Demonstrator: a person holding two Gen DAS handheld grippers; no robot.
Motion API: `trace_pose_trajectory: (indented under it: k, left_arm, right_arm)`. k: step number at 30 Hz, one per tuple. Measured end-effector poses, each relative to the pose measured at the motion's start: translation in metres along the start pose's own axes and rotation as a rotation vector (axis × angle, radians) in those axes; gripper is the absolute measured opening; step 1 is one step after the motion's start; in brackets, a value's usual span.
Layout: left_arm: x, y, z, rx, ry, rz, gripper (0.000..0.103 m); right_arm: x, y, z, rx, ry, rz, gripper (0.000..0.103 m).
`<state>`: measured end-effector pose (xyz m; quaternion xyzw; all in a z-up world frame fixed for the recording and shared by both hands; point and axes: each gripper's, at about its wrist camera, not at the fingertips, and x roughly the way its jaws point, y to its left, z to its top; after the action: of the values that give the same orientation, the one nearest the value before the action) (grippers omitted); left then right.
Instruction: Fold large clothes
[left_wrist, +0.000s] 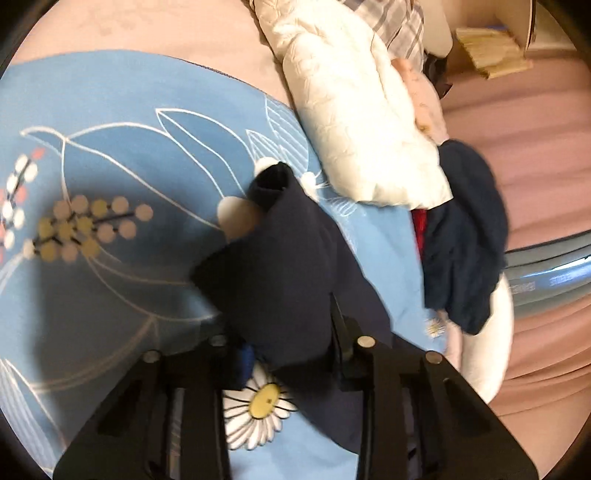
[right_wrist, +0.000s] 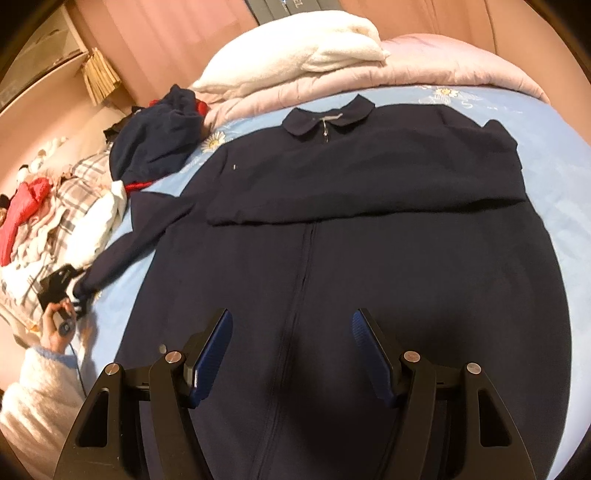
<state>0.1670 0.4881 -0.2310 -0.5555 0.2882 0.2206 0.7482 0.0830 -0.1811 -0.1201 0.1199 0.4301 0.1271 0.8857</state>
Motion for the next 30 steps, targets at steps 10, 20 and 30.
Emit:
trace_pose_trajectory:
  k: [10,20,30]
  left_arm:
    - [-0.081,-0.121,-0.022,0.405,-0.186,-0.024,0.011]
    - [-0.133,-0.300,-0.165,0.852,-0.210,-0.223,0.011]
    - [-0.088,-0.394,-0.379,1.216,0.009,-0.342,0.011]
  right_arm:
    - [-0.003,-0.006,-0.005,0.020,-0.001,0.020,0.067]
    - [-0.026,-0.022,-0.014,0.033,-0.047,0.066,0.067]
    - [-0.053,-0.077,-0.026,0.161,-0.104,0.056,0.067]
